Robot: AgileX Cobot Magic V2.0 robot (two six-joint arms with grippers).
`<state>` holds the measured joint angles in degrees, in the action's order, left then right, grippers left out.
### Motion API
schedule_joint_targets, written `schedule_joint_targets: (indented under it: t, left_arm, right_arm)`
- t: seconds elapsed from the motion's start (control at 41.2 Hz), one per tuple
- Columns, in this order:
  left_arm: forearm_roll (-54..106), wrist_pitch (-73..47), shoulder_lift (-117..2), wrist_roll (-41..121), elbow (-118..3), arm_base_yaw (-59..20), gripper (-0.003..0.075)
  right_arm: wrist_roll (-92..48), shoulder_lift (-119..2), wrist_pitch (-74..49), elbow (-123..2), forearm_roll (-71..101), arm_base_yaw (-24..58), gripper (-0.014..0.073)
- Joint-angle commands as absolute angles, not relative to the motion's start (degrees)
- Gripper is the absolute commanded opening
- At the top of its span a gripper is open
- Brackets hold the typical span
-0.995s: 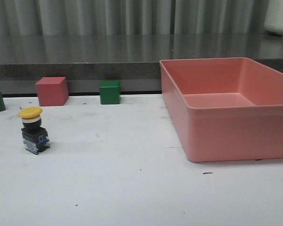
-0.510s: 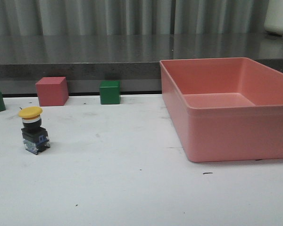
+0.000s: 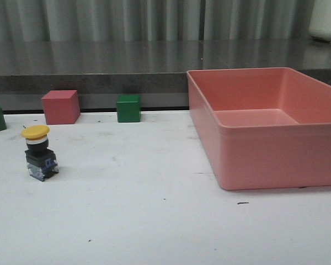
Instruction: Place and stand button with both arms
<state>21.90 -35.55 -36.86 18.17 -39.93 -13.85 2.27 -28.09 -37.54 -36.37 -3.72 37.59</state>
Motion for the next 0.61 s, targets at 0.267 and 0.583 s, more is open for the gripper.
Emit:
schedule_joint_targets:
  t: [0.267, 0.583]
  left_arm:
    - [23.4, -30.49, -27.38, 18.37, -37.41, -7.98, -0.002]
    - [22.54, -20.33, -9.94, 18.37, -22.61, 0.08, -0.002]
  right_arm:
    - [1.75, -28.15, -33.83, -37.91, -3.75, 37.24, -0.0067]
    - [1.75, -28.15, -33.83, -37.91, -3.75, 37.24, -0.0067]
